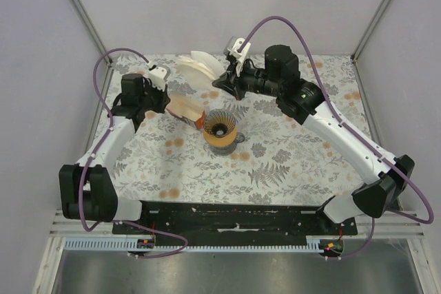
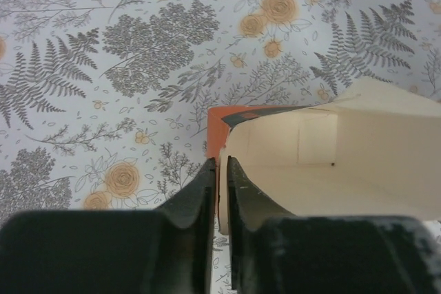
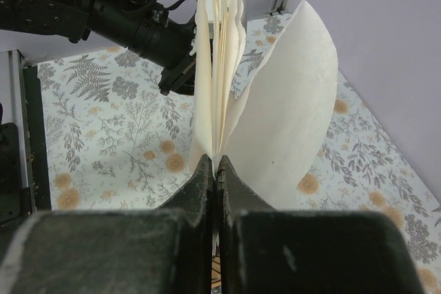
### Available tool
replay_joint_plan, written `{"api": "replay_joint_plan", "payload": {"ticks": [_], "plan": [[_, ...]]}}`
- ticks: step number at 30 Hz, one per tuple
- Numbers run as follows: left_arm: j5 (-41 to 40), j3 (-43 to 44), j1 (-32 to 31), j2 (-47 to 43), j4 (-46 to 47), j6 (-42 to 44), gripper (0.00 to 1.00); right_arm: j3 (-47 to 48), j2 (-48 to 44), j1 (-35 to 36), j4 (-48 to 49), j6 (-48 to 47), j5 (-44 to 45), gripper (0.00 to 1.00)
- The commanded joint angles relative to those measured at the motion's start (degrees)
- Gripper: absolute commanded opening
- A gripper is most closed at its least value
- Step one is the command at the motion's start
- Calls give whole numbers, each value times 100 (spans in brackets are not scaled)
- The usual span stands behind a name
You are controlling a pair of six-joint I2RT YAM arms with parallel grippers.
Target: Place the coffee filter in the dripper
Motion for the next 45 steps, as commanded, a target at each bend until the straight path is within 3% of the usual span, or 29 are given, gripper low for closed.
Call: {"api": "replay_joint_plan", "payload": {"ticks": [1, 4, 7, 15, 19, 22, 28, 32, 39, 42, 45], "plan": [[500, -102, 23, -109, -55, 90, 23, 78, 206, -18, 245, 66, -234, 0], [615, -129, 58, -161, -38, 99, 39, 131, 302, -26, 245, 92, -296, 0], [738, -207, 102, -293, 146, 169, 45, 157, 347, -96, 272, 223, -348, 0], [1440, -804, 102, -1276, 1578, 572, 49, 508, 592, -308, 167, 1294, -269, 0], [1897, -1227, 111, -1901, 2316, 758, 49, 614, 821, -299, 218, 1559, -901, 0], [2223, -1193, 111, -2068, 2441, 303, 51, 588, 953, -308, 421, 1665, -1288, 0], [2144, -692, 111, -1806, 2029, -1182, 59, 307, 848, -307, 869, 1367, -1561, 0], [3047, -629, 120, -1822, 2168, -1738, 68, 43, 690, -308, 922, 973, -1763, 0], [4200, -700, 102, -1963, 2379, -1475, 65, -107, 400, -299, 799, 549, -1720, 0], [4183, -726, 102, -1990, 2353, -1448, 62, -89, 286, -308, 720, 453, -1501, 0], [4088, -761, 76, -2068, 2362, -852, 56, -98, 250, -343, 624, 365, -1377, 0]]}}
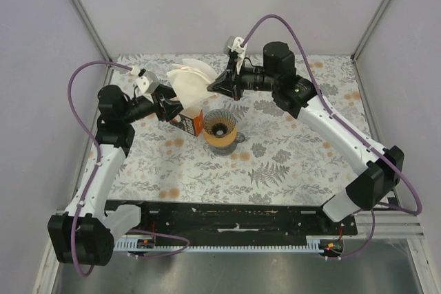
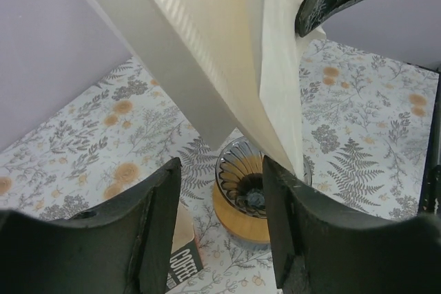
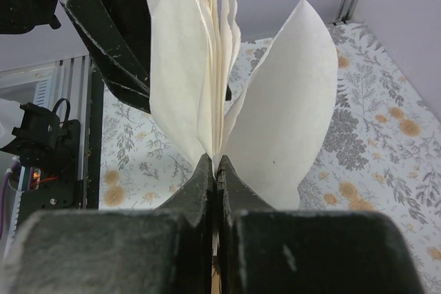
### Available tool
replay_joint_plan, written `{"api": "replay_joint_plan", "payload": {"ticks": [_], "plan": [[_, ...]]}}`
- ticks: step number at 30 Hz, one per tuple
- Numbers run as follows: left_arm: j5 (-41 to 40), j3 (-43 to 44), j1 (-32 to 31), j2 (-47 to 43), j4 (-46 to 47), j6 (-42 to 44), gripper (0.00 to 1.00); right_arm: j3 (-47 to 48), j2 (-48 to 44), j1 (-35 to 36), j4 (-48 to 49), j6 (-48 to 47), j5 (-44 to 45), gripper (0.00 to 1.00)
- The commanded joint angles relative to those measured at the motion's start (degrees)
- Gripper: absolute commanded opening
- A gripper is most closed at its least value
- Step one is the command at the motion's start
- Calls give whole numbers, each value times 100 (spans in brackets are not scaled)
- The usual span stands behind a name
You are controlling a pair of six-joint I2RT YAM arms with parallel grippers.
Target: Place the coffee filter in the dripper
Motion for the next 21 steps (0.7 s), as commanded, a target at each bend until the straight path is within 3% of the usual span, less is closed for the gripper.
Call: {"api": "replay_joint_plan", "payload": {"ticks": [1, 5, 16, 21], "plan": [[33, 96, -62, -265, 270, 544, 56, 14, -299, -35, 20, -298, 149, 0], [-575, 174, -71, -354, 490, 719, 50, 22, -290, -35, -42, -342, 131, 0], [-136, 218, -97, -512, 832, 229, 48, 40, -272, -79, -112, -386, 421, 0], [-145, 262, -194, -468, 1035, -273, 39, 128, -185, -105, -68, -290, 413, 0]]}}
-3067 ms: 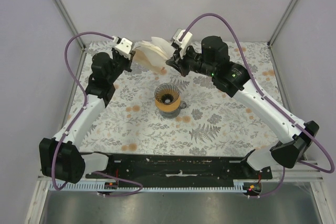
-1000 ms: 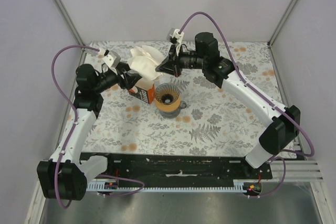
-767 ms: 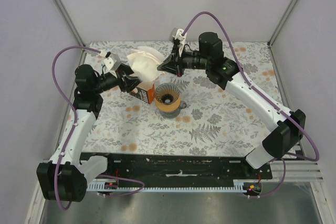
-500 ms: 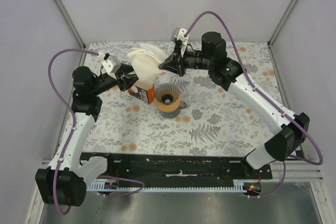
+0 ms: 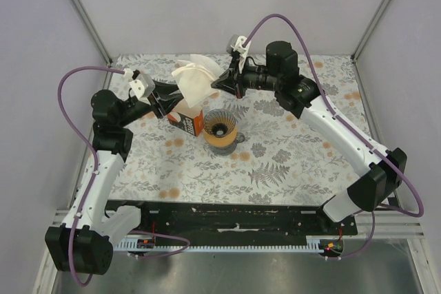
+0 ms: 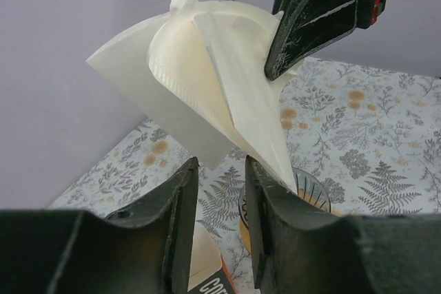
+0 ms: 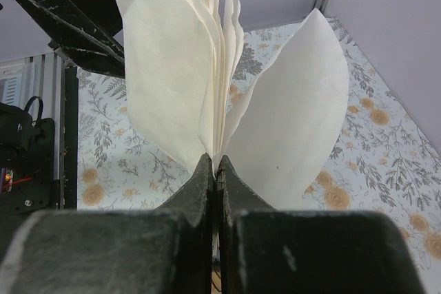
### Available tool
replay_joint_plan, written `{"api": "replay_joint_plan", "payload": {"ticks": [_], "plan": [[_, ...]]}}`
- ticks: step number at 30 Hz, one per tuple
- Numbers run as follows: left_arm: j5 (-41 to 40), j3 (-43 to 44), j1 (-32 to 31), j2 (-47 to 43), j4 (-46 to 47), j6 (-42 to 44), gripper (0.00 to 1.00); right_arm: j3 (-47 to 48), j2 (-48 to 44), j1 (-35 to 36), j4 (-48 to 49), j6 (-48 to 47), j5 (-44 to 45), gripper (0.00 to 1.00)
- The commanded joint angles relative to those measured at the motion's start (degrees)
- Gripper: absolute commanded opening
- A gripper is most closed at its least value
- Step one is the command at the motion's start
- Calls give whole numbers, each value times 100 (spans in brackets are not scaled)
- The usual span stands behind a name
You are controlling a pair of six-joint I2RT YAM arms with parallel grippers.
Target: Place the coffee filter in the dripper
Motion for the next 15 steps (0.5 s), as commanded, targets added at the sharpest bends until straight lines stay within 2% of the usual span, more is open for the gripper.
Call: {"api": "replay_joint_plan", "payload": {"ticks": [1, 9, 15], "plan": [[100, 262, -137, -42, 416, -472, 37, 154, -5, -28, 133, 49, 34, 0], [-181, 280, -172, -103, 469, -595, 25, 233, 126, -28, 168, 111, 78, 0], [-445, 324, -129, -226, -75, -428, 23, 225, 144, -72, 160, 129, 236, 0]]}}
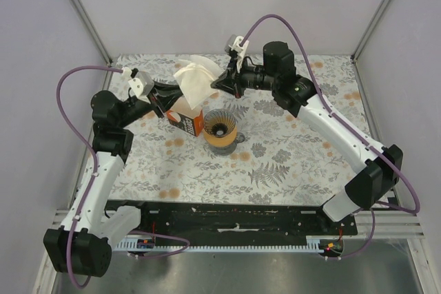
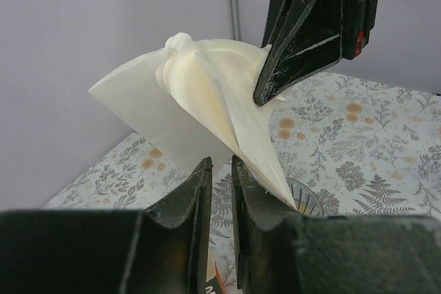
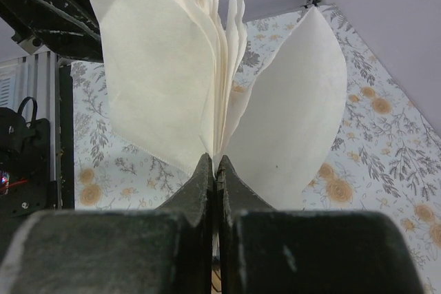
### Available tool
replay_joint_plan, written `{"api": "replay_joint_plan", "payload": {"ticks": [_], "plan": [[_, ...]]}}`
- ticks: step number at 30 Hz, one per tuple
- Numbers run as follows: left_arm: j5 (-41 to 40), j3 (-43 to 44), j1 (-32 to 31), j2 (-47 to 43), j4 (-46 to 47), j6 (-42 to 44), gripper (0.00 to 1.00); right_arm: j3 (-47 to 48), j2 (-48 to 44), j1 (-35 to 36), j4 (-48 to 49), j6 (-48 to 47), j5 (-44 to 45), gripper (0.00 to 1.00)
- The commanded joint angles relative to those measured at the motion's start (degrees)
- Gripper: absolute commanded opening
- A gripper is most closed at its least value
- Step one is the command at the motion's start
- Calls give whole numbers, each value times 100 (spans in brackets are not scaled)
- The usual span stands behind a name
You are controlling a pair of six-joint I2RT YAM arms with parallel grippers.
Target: Place the coffee filter in the dripper
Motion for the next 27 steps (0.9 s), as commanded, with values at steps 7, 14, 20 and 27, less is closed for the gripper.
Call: {"api": "replay_joint_plan", "payload": {"ticks": [7, 14, 20, 27], "plan": [[-403, 331, 82, -226, -205, -230, 31, -146, -416, -46, 140, -735, 10, 0], [450, 410, 64, 2, 313, -204, 26, -454, -962, -55, 140, -1246, 230, 0], [643, 515, 73, 64, 560, -230, 22, -524, -1085, -55, 131, -1299, 414, 0], [950, 542, 3, 221, 1428, -343, 39, -577, -1226, -55, 70, -1440, 503, 0]]}}
